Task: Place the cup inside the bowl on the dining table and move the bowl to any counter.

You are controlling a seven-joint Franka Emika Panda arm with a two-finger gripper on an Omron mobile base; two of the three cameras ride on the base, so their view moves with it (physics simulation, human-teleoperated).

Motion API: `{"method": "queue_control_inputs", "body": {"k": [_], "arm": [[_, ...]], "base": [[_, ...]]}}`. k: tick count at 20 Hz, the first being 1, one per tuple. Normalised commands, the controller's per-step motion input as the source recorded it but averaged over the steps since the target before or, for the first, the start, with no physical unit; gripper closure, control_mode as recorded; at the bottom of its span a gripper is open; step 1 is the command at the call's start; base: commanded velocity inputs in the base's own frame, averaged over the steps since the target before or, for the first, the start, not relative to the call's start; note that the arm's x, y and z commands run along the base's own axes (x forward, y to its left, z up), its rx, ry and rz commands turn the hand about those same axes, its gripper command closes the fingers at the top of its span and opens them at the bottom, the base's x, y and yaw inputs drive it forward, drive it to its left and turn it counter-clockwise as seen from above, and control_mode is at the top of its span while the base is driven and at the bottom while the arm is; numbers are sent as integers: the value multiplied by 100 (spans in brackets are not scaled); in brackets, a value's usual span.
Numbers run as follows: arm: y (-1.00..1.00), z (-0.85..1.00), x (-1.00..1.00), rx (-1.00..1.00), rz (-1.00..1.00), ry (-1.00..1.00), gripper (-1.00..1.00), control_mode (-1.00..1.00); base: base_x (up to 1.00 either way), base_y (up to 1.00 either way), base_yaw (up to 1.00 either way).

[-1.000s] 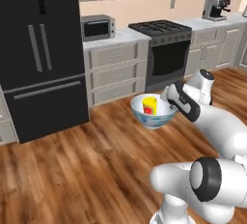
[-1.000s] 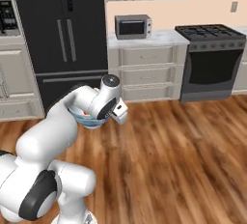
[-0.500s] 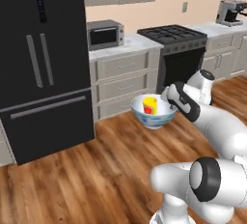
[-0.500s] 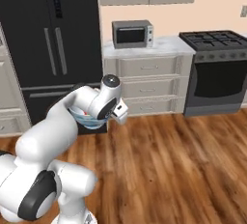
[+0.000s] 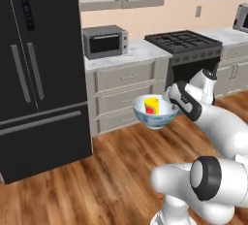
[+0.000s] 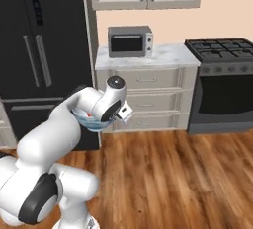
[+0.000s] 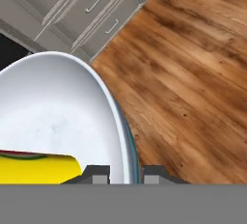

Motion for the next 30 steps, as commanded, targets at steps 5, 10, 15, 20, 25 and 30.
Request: {"method": "queue_control_inputs", "body": {"k": [5, 10, 15, 20, 25, 30], "arm": [[0, 0, 0, 0, 0, 0, 100, 100], [0, 0, 0, 0, 0, 0, 100, 100], [0, 0, 0, 0, 0, 0, 100, 100], [0, 0, 0, 0, 0, 0, 100, 100], [0, 0, 0, 0, 0, 0, 100, 100], [0, 0, 0, 0, 0, 0, 100, 100]], "base": [[1, -72, 15], [22, -94, 11], [42, -100, 10], [71, -100, 11], [76, -100, 12], [52, -100, 9]]}}
